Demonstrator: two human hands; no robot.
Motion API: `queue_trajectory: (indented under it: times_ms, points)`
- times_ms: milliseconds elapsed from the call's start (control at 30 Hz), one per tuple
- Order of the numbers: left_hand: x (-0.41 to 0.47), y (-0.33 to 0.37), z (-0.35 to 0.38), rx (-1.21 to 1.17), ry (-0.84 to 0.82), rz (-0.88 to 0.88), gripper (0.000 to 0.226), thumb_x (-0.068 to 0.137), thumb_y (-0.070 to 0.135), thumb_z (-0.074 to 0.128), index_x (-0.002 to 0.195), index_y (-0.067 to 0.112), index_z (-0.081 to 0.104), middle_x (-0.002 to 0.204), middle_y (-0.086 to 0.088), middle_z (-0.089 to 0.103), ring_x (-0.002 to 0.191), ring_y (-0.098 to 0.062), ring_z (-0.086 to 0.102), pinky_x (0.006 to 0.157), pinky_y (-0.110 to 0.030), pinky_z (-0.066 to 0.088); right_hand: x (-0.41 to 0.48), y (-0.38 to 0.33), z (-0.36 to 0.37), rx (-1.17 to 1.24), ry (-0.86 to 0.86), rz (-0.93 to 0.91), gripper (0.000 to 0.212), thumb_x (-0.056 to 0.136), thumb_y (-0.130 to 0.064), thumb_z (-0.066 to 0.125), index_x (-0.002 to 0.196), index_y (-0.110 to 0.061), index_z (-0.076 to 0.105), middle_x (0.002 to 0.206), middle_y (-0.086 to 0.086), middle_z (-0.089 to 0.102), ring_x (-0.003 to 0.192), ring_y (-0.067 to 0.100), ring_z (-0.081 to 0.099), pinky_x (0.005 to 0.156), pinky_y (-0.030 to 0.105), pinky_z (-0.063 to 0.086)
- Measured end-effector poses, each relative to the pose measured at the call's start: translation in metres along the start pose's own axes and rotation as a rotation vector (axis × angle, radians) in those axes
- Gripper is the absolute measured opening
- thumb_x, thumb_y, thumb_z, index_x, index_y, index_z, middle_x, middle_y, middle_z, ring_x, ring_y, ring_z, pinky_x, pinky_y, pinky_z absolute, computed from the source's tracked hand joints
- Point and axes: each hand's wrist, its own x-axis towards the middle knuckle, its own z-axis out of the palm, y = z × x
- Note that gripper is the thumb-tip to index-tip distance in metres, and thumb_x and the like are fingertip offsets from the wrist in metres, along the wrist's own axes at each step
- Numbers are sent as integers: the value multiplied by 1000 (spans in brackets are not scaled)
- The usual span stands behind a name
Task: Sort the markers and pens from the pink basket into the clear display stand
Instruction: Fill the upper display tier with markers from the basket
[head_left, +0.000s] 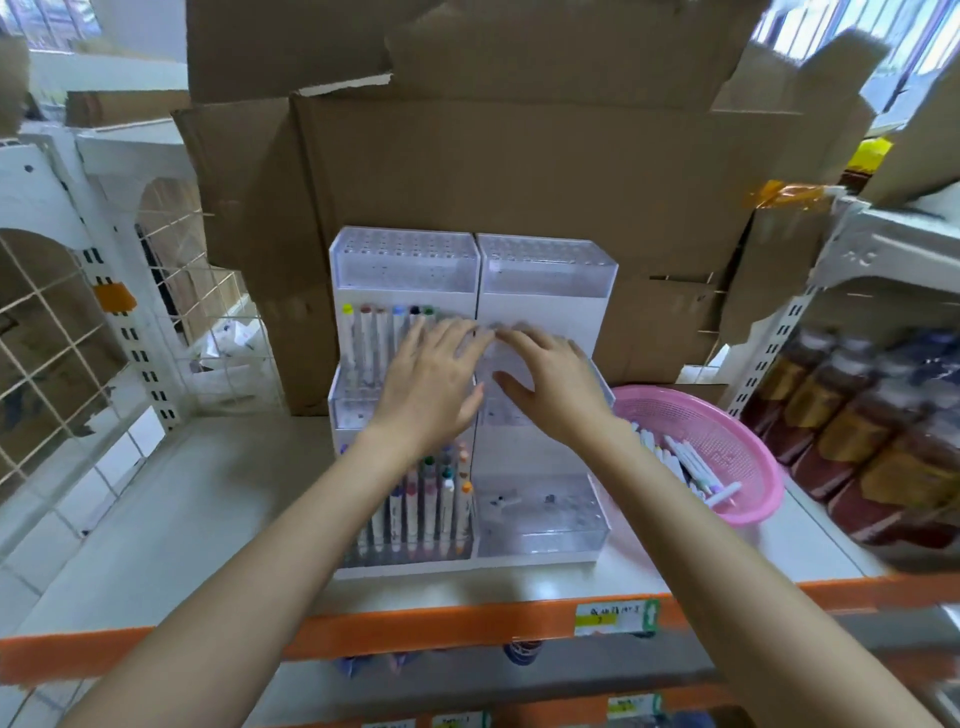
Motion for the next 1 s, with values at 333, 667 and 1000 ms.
queue_trajectory:
  times_ms: [333,667,1000]
  points:
    - [34,142,43,-212,11,105,47,77,36,48,114,12,63,109,-9,64,97,-32,61,91,-46,47,-88,121,-42,-20,-75,167,46,88,-28,59,133,-21,53,130,1,57,114,25,54,92,41,45]
    - [54,231,98,-202,-360,134,33,84,23,52,116,14,58,114,-7,58,106,-29,54,84,-39,43,-146,209,-40,0,-287,369,42,92,-27,55,133,-17,51,124,8,57,115,28,52,88,35,41]
    - [69,251,144,-282,-703,-116,36,94,23,49,124,6,55,142,-8,46,138,-22,31,104,-51,33,-118,229,-11,-18,-694,528,23,94,-21,52,105,-3,60,105,22,58,89,27,47,72,34,40]
